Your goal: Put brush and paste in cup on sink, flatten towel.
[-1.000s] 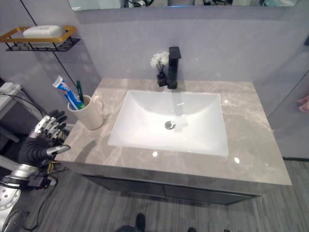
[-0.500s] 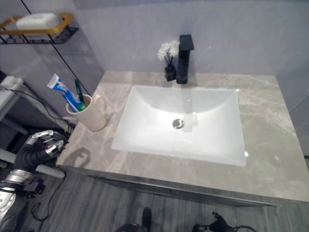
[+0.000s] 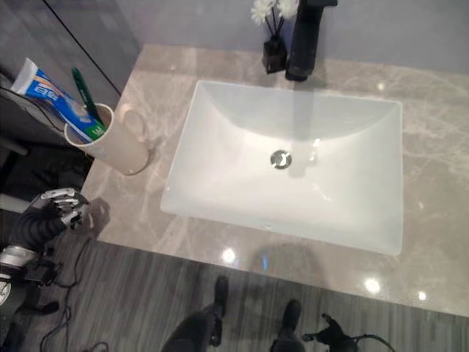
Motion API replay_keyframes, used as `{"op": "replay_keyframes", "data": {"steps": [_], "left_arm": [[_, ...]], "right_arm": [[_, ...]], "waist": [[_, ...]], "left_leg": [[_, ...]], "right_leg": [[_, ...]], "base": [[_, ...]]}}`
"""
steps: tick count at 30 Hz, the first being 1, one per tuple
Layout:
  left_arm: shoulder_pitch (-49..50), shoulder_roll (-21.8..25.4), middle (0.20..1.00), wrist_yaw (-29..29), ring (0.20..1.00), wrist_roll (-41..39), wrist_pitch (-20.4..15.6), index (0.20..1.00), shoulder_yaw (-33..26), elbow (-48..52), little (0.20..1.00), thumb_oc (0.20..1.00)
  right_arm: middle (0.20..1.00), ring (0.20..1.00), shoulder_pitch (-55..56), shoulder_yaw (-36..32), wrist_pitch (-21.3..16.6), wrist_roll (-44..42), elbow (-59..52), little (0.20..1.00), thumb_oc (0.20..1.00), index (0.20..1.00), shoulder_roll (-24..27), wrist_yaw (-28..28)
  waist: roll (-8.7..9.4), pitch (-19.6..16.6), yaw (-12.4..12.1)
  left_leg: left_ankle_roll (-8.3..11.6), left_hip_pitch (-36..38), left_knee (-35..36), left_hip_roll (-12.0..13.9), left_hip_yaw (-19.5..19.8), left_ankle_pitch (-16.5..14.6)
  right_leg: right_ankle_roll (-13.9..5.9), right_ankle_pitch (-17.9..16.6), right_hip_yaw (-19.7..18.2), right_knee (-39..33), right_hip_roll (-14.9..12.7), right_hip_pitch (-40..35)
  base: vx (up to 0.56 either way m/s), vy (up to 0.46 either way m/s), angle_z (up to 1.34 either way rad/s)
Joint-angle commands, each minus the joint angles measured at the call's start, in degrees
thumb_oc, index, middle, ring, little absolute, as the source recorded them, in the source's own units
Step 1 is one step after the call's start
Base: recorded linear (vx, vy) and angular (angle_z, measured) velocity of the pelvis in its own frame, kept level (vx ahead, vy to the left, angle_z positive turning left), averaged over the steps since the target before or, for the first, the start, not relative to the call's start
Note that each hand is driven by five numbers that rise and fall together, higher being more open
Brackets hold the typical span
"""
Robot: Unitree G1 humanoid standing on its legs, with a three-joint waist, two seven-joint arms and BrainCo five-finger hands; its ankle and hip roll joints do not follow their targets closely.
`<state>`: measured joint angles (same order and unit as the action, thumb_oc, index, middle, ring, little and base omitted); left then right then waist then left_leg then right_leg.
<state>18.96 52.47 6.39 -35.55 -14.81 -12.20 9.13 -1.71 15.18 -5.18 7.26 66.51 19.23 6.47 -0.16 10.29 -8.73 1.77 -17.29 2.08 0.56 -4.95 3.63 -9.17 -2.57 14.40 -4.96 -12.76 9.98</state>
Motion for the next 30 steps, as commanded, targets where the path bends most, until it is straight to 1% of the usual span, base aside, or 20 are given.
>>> {"op": "replay_keyframes", "data": {"steps": [1, 4, 9, 10, 14, 23, 27, 30], "left_arm": [[-2.8, 2.5, 0.200, -0.8, 0.200, -1.6, -3.3, 0.200, -0.8, -1.0, 0.200, 0.200], [-3.8, 3.5, 0.200, -0.5, 0.200, -1.6, -3.2, 0.200, 0.2, -0.6, 0.200, 0.200], [-4.9, 3.4, 0.200, -0.7, 0.200, -2.2, -3.4, 0.200, 1.4, -1.1, 0.200, 0.200], [-5.2, 3.9, 0.200, -0.6, 0.200, -2.4, -3.3, 0.200, 2.2, -1.1, 0.200, 0.200], [-5.3, 4.6, 0.200, -0.2, 0.200, -2.9, -3.2, 0.200, 2.4, -0.9, 0.200, 0.200], [-7.9, 4.3, 0.200, -0.1, 0.200, -3.4, -3.2, 0.200, 5.0, -1.7, 0.200, 0.200], [-9.4, 4.1, 0.200, 0.3, 0.200, -3.8, -3.0, 0.200, 7.0, -2.5, 0.200, 0.200], [-9.6, 4.0, 0.200, 0.1, 0.200, -3.9, -3.0, 0.200, 7.2, -3.0, 0.200, 0.200]], "right_arm": [[1.000, 1.000, -2.3, 0.1, -0.6, -2.9, -1.0, 1.000, 1.000, 1.000, 2.1, 1.7], [1.000, 1.000, -3.3, 0.7, -0.6, -3.1, -2.2, 1.000, 1.000, 1.000, 2.4, 2.0], [1.000, 1.000, -4.0, 1.1, -0.8, -3.2, -3.3, 1.000, 1.000, 1.000, 2.6, 2.3], [1.000, 1.000, -4.4, 1.5, -0.8, -3.1, -3.6, 1.000, 1.000, 1.000, 2.7, 2.6], [1.000, 1.000, -5.3, 1.9, -0.5, -3.0, -2.2, 1.000, 1.000, 1.000, 2.5, 2.7], [1.000, 1.000, -5.7, 3.2, -0.6, -2.9, -1.1, 1.000, 1.000, 1.000, 1.6, 2.5], [1.000, 1.000, -6.2, 3.7, -0.5, -2.9, -0.8, 1.000, 1.000, 1.000, 1.5, 2.4], [1.000, 1.000, -6.5, 3.8, -0.4, -2.8, -0.8, 1.000, 1.000, 1.000, 1.5, 2.5]], "waist": [[-0.50, 0.9, 0.6], [-1.17, 1.4, 0.8], [-1.55, 1.8, 1.1], [-1.73, 2.1, 1.3], [-1.59, 2.4, 1.3], [-1.21, 2.1, 2.0], [-1.34, 1.9, 2.3], [-1.34, 1.9, 2.3]], "left_leg": [[0.56, -5.2, 2.9, -1.9, 3.9, 7.0], [0.57, -6.2, 2.9, -2.2, 4.0, 7.1], [0.66, -7.1, 2.9, -2.5, 3.6, 7.1], [0.70, -7.9, 2.9, -2.5, 3.3, 7.1], [0.68, -8.5, 2.9, -2.5, 2.8, 6.9], [0.79, -8.9, 2.9, -2.2, 2.5, 7.0], [0.89, -8.9, 2.9, -1.8, 2.4, 7.1], [0.87, -8.9, 2.9, -1.8, 2.0, 7.0]], "right_leg": [[-1.95, -0.1, 0.9, 4.3, -1.4, -8.1], [-2.11, -0.7, 0.8, 3.9, -1.8, -7.3], [-2.33, -1.7, 0.6, 2.7, -2.2, -6.7], [-2.56, -2.4, 0.2, 1.9, -2.4, -6.1], [-2.69, -2.8, -0.7, 1.4, -2.6, -5.5], [-2.36, -2.2, -1.2, 0.7, -2.4, -5.5], [-2.15, -1.8, -1.4, 0.3, -2.1, -5.5], [-2.24, -1.8, -1.5, 0.2, -2.2, -5.4]], "base": [[0.00, 0.000, 0.00], [0.01, 0.024, 0.01], [0.01, 0.033, -0.01], [0.01, 0.034, -0.06], [0.01, 0.025, -0.05], [0.00, -0.002, -0.04], [0.00, 0.000, 0.00], [-0.01, 0.016, -0.05]]}}
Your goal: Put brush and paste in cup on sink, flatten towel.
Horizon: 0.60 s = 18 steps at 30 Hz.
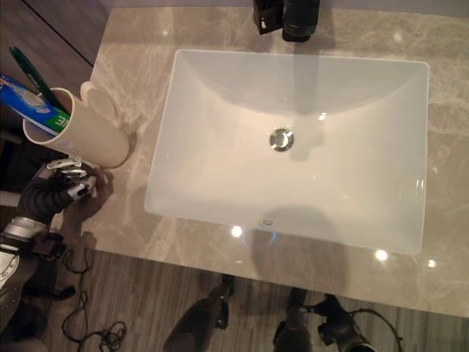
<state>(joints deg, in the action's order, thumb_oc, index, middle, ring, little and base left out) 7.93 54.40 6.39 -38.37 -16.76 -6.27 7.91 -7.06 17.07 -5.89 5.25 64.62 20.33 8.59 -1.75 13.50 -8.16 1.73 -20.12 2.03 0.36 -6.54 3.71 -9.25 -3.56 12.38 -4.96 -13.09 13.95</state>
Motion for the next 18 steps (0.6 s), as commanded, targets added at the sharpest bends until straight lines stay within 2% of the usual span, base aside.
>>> {"op": "replay_keyframes", "data": {"steps": [1, 8, 18], "left_arm": [[1.5, 2.0, 0.200, 0.0, 0.200, -1.0, -1.1, 0.200, 1.0, -1.9, 0.200, 0.200], [0.3, 1.0, 0.200, -1.3, 0.200, 0.4, -1.5, 0.200, 1.1, -3.6, 0.200, 0.200], [-0.6, -0.2, 0.200, -3.9, 0.200, 3.0, -2.0, 0.200, -2.1, -6.9, 0.200, 0.200]], "right_arm": [[1.000, 1.000, -1.4, 2.1, 0.4, -0.6, 1.2, 1.000, 1.000, 1.000, 0.3, 0.4], [1.000, 1.000, -1.5, 2.3, 0.3, -0.4, 1.3, 1.000, 1.000, 1.000, 0.6, 0.5], [1.000, 1.000, -0.3, 1.2, 0.4, -0.8, 0.8, 1.000, 1.000, 1.000, 1.0, 0.7]], "waist": [[0.25, -1.3, 1.6], [0.38, -1.1, 1.5], [0.57, -1.3, 1.8]], "left_leg": [[0.94, -6.1, 3.0, -1.4, 3.1, 6.8], [1.08, -6.3, 3.0, -1.0, 2.5, 7.1], [1.22, -6.7, 3.0, -1.2, 2.5, 6.9]], "right_leg": [[-2.33, -0.9, 0.5, 0.1, -1.9, -9.2], [-2.39, -0.9, 0.2, 0.0, -1.8, -8.7], [-2.65, -1.0, 0.3, 0.0, -2.2, -8.7]], "base": [[-0.01, 0.015, -0.09], [-0.01, -0.002, -0.03], [0.01, -0.001, -0.04]]}}
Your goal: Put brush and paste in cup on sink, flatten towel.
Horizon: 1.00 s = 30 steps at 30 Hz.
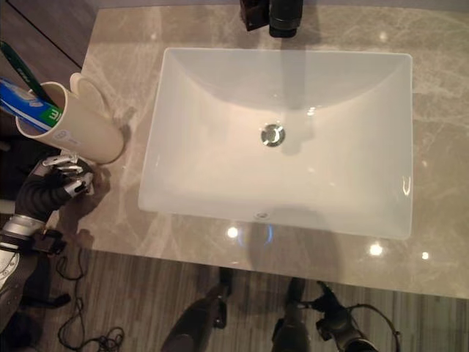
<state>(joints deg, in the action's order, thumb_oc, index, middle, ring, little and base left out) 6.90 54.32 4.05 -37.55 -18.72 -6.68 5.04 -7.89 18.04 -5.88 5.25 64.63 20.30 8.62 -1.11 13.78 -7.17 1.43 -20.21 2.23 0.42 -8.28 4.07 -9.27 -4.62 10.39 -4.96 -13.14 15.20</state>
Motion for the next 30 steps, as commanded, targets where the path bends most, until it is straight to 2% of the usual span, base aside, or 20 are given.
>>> {"op": "replay_keyframes", "data": {"steps": [1, 21, 30], "left_arm": [[0.1, -0.2, 0.200, -1.8, 0.200, 2.2, -0.1, 0.200, -1.8, -4.1, 0.200, 0.200], [-6.0, -0.9, 0.200, -3.3, 0.200, 2.0, -0.1, 0.200, 1.7, -6.7, 0.200, 0.200], [3.4, 2.0, 0.200, 1.5, 0.200, 0.6, 1.0, 0.200, -1.8, -0.4, 0.200, 0.200]], "right_arm": [[1.000, 1.000, 0.6, 0.2, 0.4, -0.9, 0.5, 1.000, 1.000, 1.000, 1.1, 0.8], [1.000, 1.000, -0.9, 0.6, 0.6, -1.7, -0.6, 1.000, 1.000, 1.000, 1.1, 1.5], [1.000, 1.000, -0.1, 0.3, 0.9, -1.0, 1.8, 1.000, 1.000, 1.000, 1.2, 0.7]], "waist": [[-0.01, -1.6, 0.8], [-0.37, -0.8, 1.5], [-0.97, -1.7, 0.4]], "left_leg": [[1.53, -6.6, 2.8, -1.3, 4.3, 6.6], [1.71, -8.2, 2.8, -0.7, 3.1, 6.7], [1.77, -6.9, 2.8, 0.0, 3.1, 6.7]], "right_leg": [[-2.65, 0.1, 2.2, 0.0, -2.1, -9.9], [-2.75, -0.4, 0.7, 0.0, -2.1, -7.9], [-2.22, 0.6, 0.6, 0.0, -1.4, -9.3]], "base": [[0.01, -0.002, -0.08], [0.00, 0.001, -0.01], [0.00, 0.000, 0.00]]}}
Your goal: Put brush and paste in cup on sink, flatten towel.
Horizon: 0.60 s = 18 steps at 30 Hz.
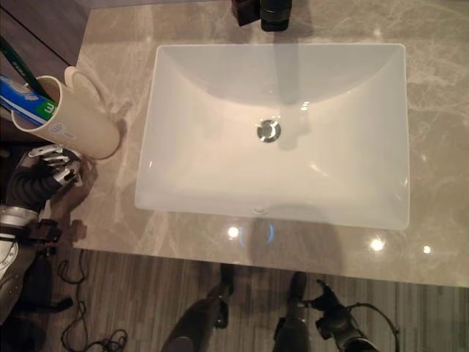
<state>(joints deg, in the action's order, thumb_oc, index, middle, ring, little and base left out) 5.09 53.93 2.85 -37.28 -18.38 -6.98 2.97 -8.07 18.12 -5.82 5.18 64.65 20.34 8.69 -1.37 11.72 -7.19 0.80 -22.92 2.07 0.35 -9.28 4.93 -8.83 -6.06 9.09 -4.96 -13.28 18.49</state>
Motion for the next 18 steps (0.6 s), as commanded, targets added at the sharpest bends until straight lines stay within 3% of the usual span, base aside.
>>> {"op": "replay_keyframes", "data": {"steps": [1, 7, 18], "left_arm": [[6.3, 2.8, 0.200, 3.3, 0.200, 0.1, 0.9, 0.200, -1.8, 2.6, 0.200, 0.200], [10.9, 4.0, 0.200, 5.7, 0.200, -1.1, 1.1, 0.200, -3.5, 5.3, 0.200, 0.200], [6.0, 3.0, 0.200, 2.9, 0.200, -1.2, 0.7, 0.200, -0.5, 0.8, 0.200, 0.200]], "right_arm": [[1.000, 1.000, 0.2, 0.3, 0.8, -0.7, 1.8, 1.000, 1.000, 1.000, 1.1, 0.6], [1.000, 1.000, 0.5, 0.1, 0.5, 0.0, 2.2, 1.000, 1.000, 1.000, 1.1, 0.2], [1.000, 1.000, 0.1, 0.3, 0.1, -0.8, 1.0, 1.000, 1.000, 1.000, 1.5, 1.0]], "waist": [[-0.81, 0.2, 0.3], [-1.27, -0.7, -0.6], [-1.39, -0.2, -0.6]], "left_leg": [[2.44, -3.9, 2.9, 0.1, 4.2, 5.9], [2.70, -3.1, 2.9, 0.2, 4.5, 6.1], [2.99, -3.5, 2.9, 0.1, 4.8, 6.5]], "right_leg": [[-2.60, 2.3, 2.0, 0.0, -1.2, -12.8], [-2.27, 4.1, 3.1, 0.0, -0.7, -14.5], [-2.29, 4.5, 3.8, 0.0, -0.7, -14.3]], "base": [[0.02, -0.030, -0.04], [0.00, -0.031, -0.04], [-0.01, -0.007, 0.01]]}}
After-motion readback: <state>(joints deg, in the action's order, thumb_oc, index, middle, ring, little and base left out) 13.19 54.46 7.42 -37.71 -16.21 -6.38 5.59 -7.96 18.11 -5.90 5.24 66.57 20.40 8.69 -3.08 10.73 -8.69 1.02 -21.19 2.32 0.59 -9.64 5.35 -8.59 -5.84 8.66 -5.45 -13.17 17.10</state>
